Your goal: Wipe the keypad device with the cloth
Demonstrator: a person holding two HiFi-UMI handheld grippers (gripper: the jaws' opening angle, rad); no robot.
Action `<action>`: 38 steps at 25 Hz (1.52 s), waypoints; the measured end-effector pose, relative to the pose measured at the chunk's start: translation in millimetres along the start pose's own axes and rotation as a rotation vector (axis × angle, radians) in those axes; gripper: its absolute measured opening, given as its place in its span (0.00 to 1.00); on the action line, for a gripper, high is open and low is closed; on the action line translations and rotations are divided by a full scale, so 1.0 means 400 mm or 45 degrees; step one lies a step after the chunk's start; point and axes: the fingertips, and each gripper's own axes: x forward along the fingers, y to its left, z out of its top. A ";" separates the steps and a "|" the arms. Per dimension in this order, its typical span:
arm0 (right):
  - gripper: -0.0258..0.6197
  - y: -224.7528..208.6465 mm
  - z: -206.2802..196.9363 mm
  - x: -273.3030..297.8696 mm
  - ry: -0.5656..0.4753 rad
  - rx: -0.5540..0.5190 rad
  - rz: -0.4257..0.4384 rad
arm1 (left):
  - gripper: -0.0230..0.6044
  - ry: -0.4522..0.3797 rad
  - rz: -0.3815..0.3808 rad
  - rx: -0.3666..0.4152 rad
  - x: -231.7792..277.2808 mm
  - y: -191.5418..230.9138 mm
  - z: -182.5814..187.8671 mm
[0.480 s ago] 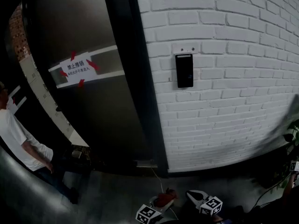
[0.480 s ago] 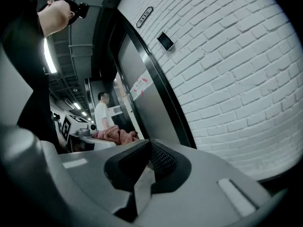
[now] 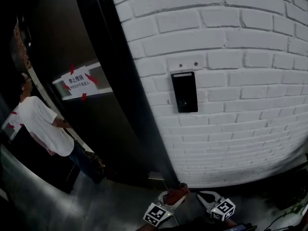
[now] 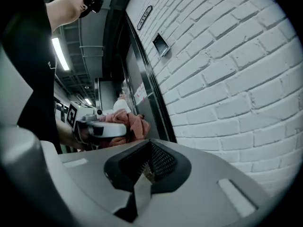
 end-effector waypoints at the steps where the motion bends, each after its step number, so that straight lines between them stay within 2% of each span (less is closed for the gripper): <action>1: 0.04 -0.020 0.006 0.003 -0.003 -0.010 0.006 | 0.23 -0.018 0.023 0.049 0.010 0.021 0.039; 4: 0.04 -0.068 0.013 0.024 -0.010 -0.008 0.028 | 0.23 -0.105 0.114 0.228 0.004 0.106 0.205; 8: 0.04 -0.084 0.017 0.065 -0.034 0.005 0.065 | 0.23 -0.221 0.233 0.656 -0.045 0.215 0.517; 11: 0.04 -0.084 0.013 0.064 -0.048 0.031 0.047 | 0.23 -0.257 0.380 0.952 -0.082 0.269 0.758; 13: 0.04 -0.097 0.013 0.054 -0.058 0.057 -0.001 | 0.23 -0.287 0.463 1.068 -0.095 0.292 0.897; 15: 0.04 -0.107 0.022 0.043 -0.074 0.084 -0.042 | 0.23 -0.305 0.507 1.129 -0.083 0.319 1.009; 17: 0.04 -0.120 0.022 0.031 -0.101 0.105 -0.074 | 0.23 -0.258 0.571 1.171 -0.058 0.369 1.084; 19: 0.04 -0.135 0.018 0.010 -0.121 0.122 -0.105 | 0.23 -0.136 0.568 1.146 -0.017 0.419 1.103; 21: 0.04 -0.153 0.018 -0.016 -0.137 0.137 -0.137 | 0.26 0.000 0.479 1.049 0.024 0.448 1.086; 23: 0.04 -0.167 0.014 -0.036 -0.147 0.162 -0.165 | 0.26 0.041 0.440 0.987 0.035 0.459 1.088; 25: 0.04 -0.177 0.000 -0.049 -0.144 0.193 -0.181 | 0.27 0.049 0.464 1.006 0.041 0.457 1.099; 28: 0.04 -0.180 -0.014 -0.051 -0.127 0.202 -0.169 | 0.28 0.102 0.567 1.175 0.058 0.441 1.114; 32: 0.04 -0.182 -0.043 -0.051 -0.078 0.196 -0.146 | 0.28 0.346 0.748 1.528 0.082 0.425 1.110; 34: 0.04 -0.180 -0.058 -0.046 -0.056 0.198 -0.132 | 0.28 0.429 0.816 1.644 0.089 0.422 1.106; 38: 0.04 -0.147 -0.076 -0.020 -0.035 0.206 -0.073 | 0.27 0.512 0.953 1.823 0.090 0.413 1.104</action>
